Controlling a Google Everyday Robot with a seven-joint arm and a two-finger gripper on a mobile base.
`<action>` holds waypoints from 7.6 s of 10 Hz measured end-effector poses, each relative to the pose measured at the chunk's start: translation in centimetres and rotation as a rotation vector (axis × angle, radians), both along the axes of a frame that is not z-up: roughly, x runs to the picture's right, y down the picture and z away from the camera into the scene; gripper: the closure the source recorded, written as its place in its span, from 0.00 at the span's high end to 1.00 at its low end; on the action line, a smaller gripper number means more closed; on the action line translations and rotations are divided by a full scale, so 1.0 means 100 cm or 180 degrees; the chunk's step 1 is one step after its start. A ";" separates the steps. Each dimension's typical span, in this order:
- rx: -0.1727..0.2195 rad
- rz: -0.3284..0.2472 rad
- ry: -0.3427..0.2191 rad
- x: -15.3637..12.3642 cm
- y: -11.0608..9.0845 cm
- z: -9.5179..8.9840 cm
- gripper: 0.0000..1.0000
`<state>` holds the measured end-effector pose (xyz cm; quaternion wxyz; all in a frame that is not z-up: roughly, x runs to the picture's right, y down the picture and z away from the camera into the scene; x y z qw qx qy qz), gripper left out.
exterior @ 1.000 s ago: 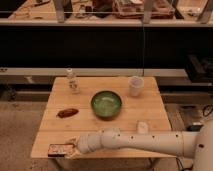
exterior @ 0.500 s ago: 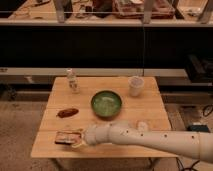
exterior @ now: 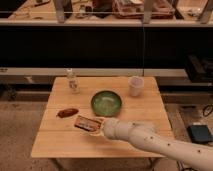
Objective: Place the eraser in the ceramic cup
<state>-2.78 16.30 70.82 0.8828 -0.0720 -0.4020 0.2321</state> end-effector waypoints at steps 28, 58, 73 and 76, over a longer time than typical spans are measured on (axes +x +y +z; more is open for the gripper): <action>-0.0025 0.1656 0.1182 0.257 -0.092 0.046 0.00; -0.0069 0.2065 0.1078 0.264 -0.225 0.166 0.43; -0.0224 0.2222 0.1198 0.294 -0.229 0.136 0.80; -0.0224 0.2212 0.1190 0.291 -0.229 0.137 0.80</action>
